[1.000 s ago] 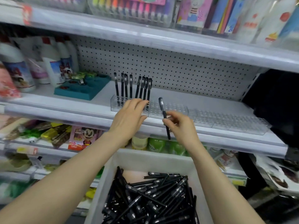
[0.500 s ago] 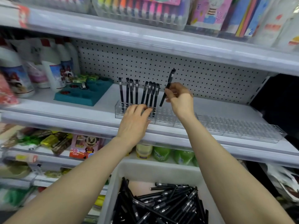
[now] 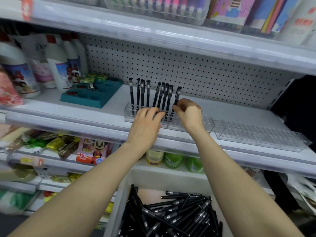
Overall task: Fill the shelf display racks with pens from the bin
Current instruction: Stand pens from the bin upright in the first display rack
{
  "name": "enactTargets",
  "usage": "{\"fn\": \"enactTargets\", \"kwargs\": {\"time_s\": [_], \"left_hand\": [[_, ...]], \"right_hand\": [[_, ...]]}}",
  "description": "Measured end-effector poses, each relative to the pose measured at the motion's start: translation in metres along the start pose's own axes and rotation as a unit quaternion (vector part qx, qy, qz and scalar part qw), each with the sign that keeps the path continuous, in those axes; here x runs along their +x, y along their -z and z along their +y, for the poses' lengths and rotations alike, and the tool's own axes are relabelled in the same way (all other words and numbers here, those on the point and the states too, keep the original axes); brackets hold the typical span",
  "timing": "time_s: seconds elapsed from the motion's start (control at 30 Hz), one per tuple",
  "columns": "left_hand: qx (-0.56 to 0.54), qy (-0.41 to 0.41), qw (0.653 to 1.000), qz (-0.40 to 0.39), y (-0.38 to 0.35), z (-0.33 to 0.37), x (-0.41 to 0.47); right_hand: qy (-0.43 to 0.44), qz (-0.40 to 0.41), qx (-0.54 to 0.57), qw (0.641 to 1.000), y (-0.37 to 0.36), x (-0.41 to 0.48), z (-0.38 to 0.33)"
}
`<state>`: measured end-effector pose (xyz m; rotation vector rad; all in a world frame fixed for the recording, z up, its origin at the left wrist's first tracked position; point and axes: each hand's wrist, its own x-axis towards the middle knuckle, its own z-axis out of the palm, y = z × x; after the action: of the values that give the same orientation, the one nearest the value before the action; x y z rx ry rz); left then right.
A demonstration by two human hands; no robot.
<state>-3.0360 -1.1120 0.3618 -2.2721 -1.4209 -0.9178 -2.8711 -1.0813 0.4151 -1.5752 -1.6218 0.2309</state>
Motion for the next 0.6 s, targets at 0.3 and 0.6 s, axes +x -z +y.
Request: {"fn": "enactTargets", "kwargs": {"time_s": [0.3, 0.6], "left_hand": [[-0.01, -0.002, 0.999, -0.045, 0.008, 0.001, 0.0], [-0.085, 0.004, 0.996, -0.032, 0.032, 0.035, -0.048]], "right_hand": [[-0.026, -0.015, -0.007, 1.0, 0.005, -0.001, -0.006], [0.065, 0.022, -0.005, 0.998, 0.038, -0.076, 0.001]]}}
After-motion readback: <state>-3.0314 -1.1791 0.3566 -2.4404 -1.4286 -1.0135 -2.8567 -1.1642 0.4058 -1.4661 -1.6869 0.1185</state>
